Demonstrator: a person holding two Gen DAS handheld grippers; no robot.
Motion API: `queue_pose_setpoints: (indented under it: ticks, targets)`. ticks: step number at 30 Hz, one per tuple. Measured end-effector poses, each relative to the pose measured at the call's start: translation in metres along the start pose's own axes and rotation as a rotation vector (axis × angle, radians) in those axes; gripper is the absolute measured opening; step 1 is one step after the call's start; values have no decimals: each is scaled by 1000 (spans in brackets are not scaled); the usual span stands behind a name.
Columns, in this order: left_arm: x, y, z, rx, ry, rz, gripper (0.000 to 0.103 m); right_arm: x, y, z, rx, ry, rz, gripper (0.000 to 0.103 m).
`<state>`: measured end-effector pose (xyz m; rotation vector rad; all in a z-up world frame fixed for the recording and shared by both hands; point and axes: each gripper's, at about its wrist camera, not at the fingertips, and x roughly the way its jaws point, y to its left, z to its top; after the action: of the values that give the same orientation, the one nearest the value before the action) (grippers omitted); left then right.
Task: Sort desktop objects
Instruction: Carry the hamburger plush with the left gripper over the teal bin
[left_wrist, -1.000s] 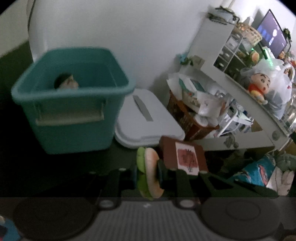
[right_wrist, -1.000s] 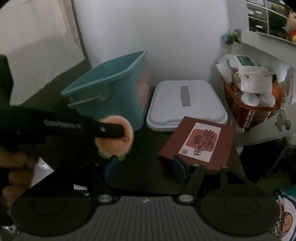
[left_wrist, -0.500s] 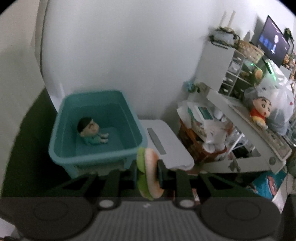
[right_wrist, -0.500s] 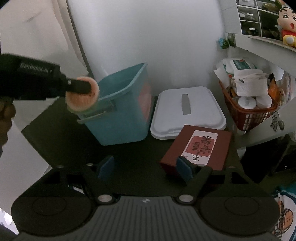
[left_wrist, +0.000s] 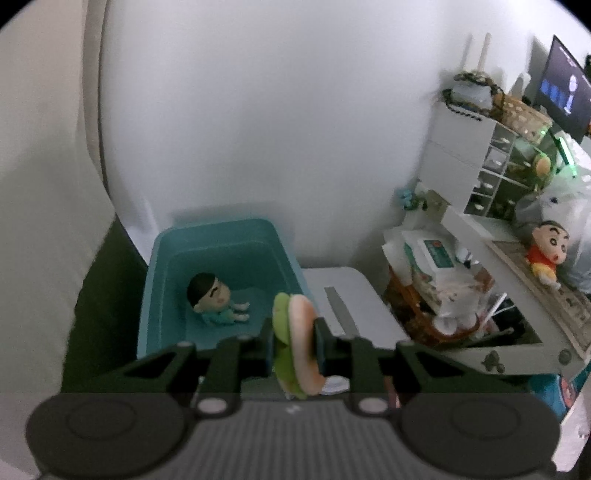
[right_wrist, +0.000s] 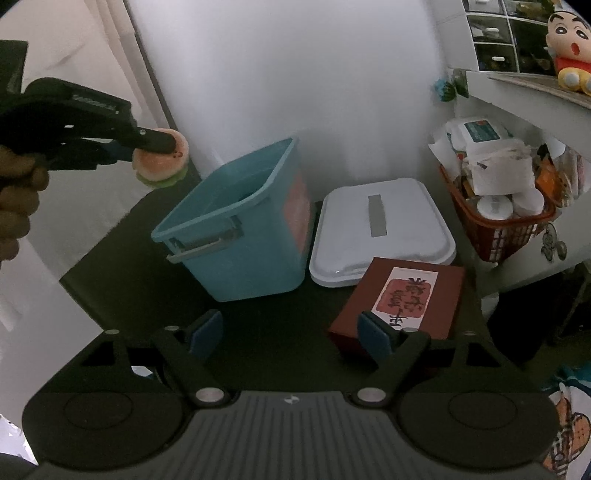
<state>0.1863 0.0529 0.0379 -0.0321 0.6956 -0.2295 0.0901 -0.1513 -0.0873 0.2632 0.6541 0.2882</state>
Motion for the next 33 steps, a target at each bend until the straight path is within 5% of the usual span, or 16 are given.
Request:
queue_pose_setpoints:
  ticks: [33]
  targets:
    - [121, 47, 37, 18, 131, 129, 24, 41, -11, -7, 64, 117, 14, 84]
